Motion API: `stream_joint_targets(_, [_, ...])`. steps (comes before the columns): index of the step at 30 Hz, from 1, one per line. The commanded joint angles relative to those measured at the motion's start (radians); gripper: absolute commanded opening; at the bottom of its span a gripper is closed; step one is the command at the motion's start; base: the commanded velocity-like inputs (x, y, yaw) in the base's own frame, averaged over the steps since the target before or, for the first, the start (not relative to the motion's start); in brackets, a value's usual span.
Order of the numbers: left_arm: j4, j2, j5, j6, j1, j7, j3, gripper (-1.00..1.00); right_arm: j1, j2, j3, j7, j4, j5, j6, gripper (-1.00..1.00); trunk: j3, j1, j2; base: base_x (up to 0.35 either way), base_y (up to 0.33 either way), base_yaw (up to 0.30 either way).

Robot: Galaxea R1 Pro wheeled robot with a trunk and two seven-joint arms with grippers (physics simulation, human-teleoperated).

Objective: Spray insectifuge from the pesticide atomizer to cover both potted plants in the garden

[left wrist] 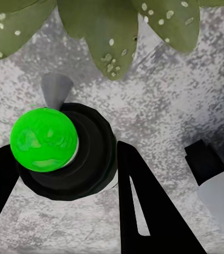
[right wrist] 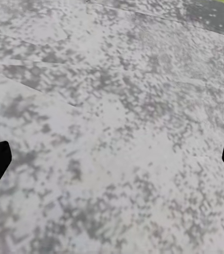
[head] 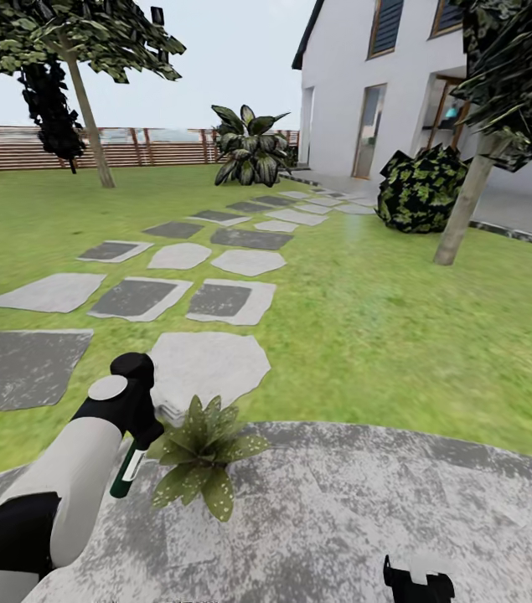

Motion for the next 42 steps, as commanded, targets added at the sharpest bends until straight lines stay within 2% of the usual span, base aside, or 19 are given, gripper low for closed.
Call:
stream_joint_targets(1, [0.0,-0.001,-0.009,0.011,0.0,-0.009,0.003,-1.0,-0.001,0.0,-0.007,-0.003,0.001,0.011,-0.003,1.0,-0.001,0.0,0.0,0.002,-0.003,0.265])
stream_joint_targets(7, [0.013,-0.003,-0.007,0.011,0.001,-0.009,0.004,-1.0,-0.001,0.0,-0.007,-0.003,0.001,0.011,-0.003,1.0,-0.001,0.0,0.0,0.0,0.0,0.275])
stream_joint_targets(9, [0.043,-0.01,0.008,0.01,0.001,-0.009,0.004,-1.0,-0.001,0.0,-0.007,-0.003,0.001,0.011,-0.003,1.0,-0.001,0.0,0.0,0.0,-0.089,0.106])
stream_joint_targets(20, [0.065,-0.013,0.015,0.01,-0.001,-0.009,0.002,-1.0,-0.001,0.002,-0.007,-0.003,0.001,0.011,-0.003,1.0,-0.003,0.0,0.0,-0.082,-0.241,0.093])
stream_joint_targets(26, [0.065,-0.009,0.013,0.011,-0.001,-0.009,0.005,-1.0,-0.001,0.002,-0.007,-0.003,0.001,0.011,-0.003,1.0,-0.005,0.0,0.0,-0.224,0.024,0.124])
stream_joint_targets(32, [0.052,-0.002,0.006,0.012,-0.001,-0.009,0.004,-1.0,-0.001,0.002,-0.007,-0.003,0.001,0.011,-0.003,1.0,-0.006,0.0,0.0,-0.023,0.015,0.019])
stream_joint_targets(39, [0.05,0.018,0.004,0.031,-0.001,-0.009,0.001,-1.0,-0.001,0.002,-0.007,-0.003,0.001,0.011,-0.003,1.0,-0.006,0.0,0.0,0.0,0.0,0.243])
stream_joint_targets(42, [0.051,0.019,0.007,0.031,0.0,-0.009,0.001,-1.0,-0.001,0.002,-0.007,-0.003,0.001,0.011,-0.003,1.0,-0.006,0.0,0.0,0.0,0.0,0.277])
